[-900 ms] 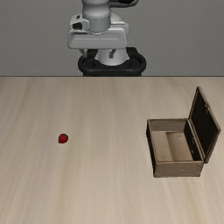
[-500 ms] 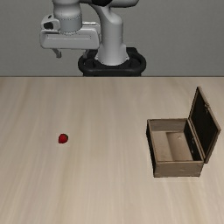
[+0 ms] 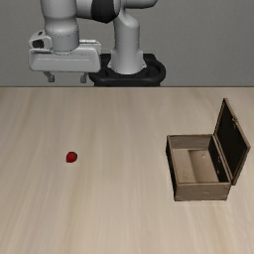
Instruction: Pick up the strawberry and place it in the box
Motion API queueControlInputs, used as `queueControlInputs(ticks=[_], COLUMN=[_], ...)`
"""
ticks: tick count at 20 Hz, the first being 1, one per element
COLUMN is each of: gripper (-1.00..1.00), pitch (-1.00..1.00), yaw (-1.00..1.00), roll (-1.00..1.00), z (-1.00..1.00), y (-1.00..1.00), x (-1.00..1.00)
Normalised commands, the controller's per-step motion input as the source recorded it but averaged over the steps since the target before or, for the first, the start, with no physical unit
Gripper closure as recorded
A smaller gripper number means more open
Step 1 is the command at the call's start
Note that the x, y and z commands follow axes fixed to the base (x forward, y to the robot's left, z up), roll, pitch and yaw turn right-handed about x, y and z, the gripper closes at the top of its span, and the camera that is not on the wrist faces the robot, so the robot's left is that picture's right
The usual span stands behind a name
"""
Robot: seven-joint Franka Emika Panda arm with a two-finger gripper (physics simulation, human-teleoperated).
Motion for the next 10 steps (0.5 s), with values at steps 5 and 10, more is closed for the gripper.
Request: queueControlInputs(ticks=[5, 10], gripper=[-1.00, -1.00], pitch=[0.00, 0.00], yaw=[0.00, 0.00], roll=[0.00, 0.00], z=[0.00, -0.20], y=[0.00, 0.20], x=[1.00, 0.20])
